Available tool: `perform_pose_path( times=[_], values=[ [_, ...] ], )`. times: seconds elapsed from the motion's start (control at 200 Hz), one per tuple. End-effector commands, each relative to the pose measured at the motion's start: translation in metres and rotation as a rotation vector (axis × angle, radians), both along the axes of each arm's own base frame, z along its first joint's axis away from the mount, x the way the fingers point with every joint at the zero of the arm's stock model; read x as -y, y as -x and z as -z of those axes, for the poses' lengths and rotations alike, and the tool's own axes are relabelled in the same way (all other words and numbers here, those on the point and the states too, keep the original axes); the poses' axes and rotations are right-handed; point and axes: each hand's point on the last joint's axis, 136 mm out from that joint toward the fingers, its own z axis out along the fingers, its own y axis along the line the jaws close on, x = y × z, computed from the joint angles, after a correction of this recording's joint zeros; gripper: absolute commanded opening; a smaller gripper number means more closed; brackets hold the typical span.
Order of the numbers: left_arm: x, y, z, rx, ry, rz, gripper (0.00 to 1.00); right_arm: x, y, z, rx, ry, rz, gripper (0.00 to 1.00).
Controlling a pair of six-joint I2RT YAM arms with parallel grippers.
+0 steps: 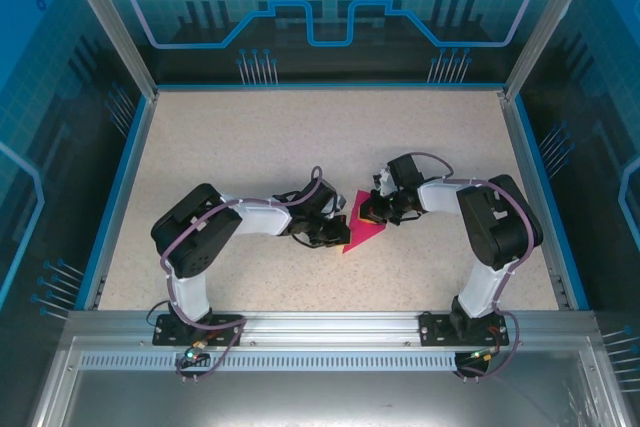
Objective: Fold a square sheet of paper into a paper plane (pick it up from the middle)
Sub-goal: Fourth fold the wing at the center of the table.
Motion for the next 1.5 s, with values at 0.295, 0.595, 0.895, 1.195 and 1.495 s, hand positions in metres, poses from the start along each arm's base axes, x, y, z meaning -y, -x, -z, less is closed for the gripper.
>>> perform_pose_path(
  times=[0.295, 0.595, 0.895, 1.195, 1.495],
  values=[
    [-0.033, 0.026, 0.037, -0.069, -0.206, 0.007, 0.00, -0.013, 0.016, -0.037, 0.217, -0.023, -0.140, 0.05],
    [-0.034, 0.026, 0.037, -0.062, -0.213, -0.003, 0.00, -0.023, 0.040, -0.017, 0.150, 0.015, -0.161, 0.05],
    [-0.036, 0.026, 0.037, -0.061, -0.212, -0.016, 0.00, -0.026, 0.055, -0.001, 0.103, 0.037, -0.168, 0.05],
    [-0.041, 0.029, 0.040, -0.065, -0.220, -0.033, 0.00, -0.015, 0.054, 0.019, 0.068, 0.096, -0.130, 0.04],
    [-0.056, 0.041, 0.050, -0.113, -0.282, -0.036, 0.00, 0.011, 0.028, 0.026, 0.089, 0.115, -0.050, 0.04]
  ],
)
